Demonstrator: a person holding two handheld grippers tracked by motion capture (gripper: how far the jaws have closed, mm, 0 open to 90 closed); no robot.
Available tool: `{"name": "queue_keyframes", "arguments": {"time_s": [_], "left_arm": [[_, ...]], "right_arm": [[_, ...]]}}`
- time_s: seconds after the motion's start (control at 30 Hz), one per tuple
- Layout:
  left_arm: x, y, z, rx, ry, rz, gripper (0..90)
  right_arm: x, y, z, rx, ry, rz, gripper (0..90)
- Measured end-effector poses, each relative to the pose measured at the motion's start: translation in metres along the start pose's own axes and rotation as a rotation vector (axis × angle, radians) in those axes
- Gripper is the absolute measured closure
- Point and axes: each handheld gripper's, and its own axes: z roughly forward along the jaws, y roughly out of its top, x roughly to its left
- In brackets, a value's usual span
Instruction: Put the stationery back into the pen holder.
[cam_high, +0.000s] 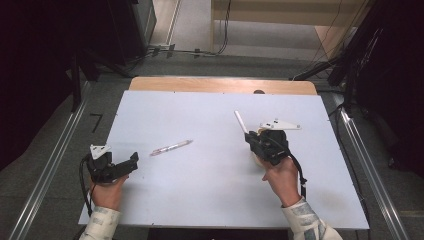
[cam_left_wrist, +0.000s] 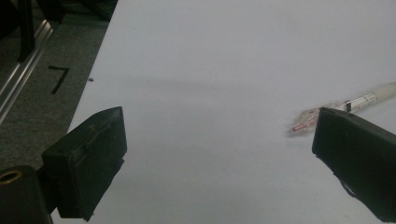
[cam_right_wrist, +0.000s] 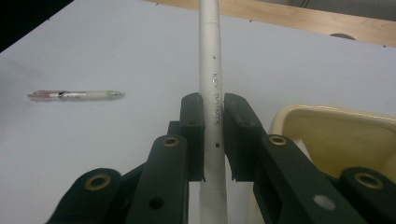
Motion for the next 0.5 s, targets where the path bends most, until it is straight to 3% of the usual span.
{"name": "queue_keyframes", "arguments": {"time_s": [0.5], "left_arm": [[0.0,0.0,0.0,0.0,0.0,-0.001,3.8]], "right_arm": [[-0.017,0.004,-0.007,-0.022,-0.023,0.035,76.8]]}}
